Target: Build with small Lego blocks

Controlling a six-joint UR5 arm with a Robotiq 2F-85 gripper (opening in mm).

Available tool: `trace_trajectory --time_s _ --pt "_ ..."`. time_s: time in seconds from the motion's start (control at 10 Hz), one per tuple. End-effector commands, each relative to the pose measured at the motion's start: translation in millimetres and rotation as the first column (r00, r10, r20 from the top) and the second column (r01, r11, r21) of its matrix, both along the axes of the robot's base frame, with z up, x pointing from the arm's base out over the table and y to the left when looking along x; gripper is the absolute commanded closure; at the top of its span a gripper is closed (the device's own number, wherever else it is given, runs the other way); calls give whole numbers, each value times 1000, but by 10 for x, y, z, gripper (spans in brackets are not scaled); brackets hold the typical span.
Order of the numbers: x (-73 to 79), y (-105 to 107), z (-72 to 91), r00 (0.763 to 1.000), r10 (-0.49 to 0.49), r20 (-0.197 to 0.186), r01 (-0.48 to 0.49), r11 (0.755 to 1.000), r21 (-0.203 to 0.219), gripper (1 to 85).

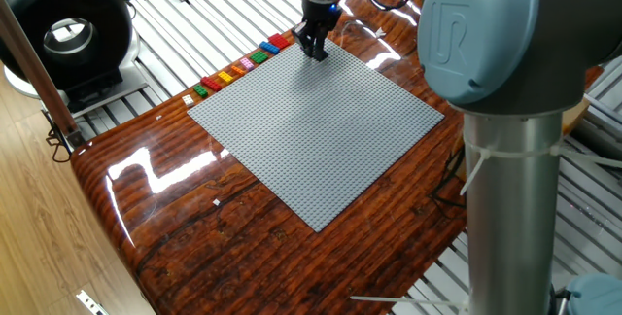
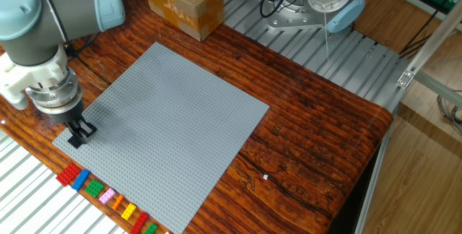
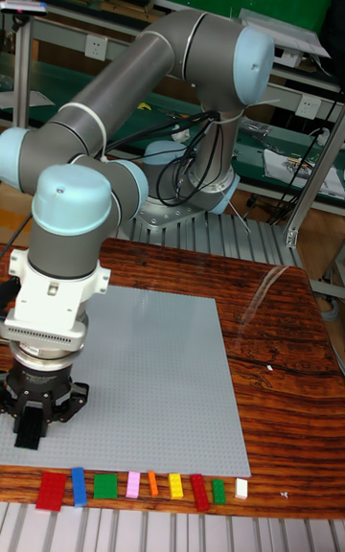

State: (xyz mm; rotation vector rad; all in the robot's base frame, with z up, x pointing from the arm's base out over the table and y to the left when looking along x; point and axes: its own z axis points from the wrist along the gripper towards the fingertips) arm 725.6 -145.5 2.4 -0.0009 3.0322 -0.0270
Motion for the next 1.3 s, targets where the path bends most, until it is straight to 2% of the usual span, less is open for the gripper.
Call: trace_trajectory --time_s 0.0,0.3,1.0,1.2 --pt "16 40 -2 1000 -6 4 5 998 56 847" --pt "-5 6 25 1000 16 -6 -16 997 74 847" --pt "3 17 -8 1000 28 2 -28 998 62 847" --pt "-72 -9 39 999 32 -35 -30 998 49 797"
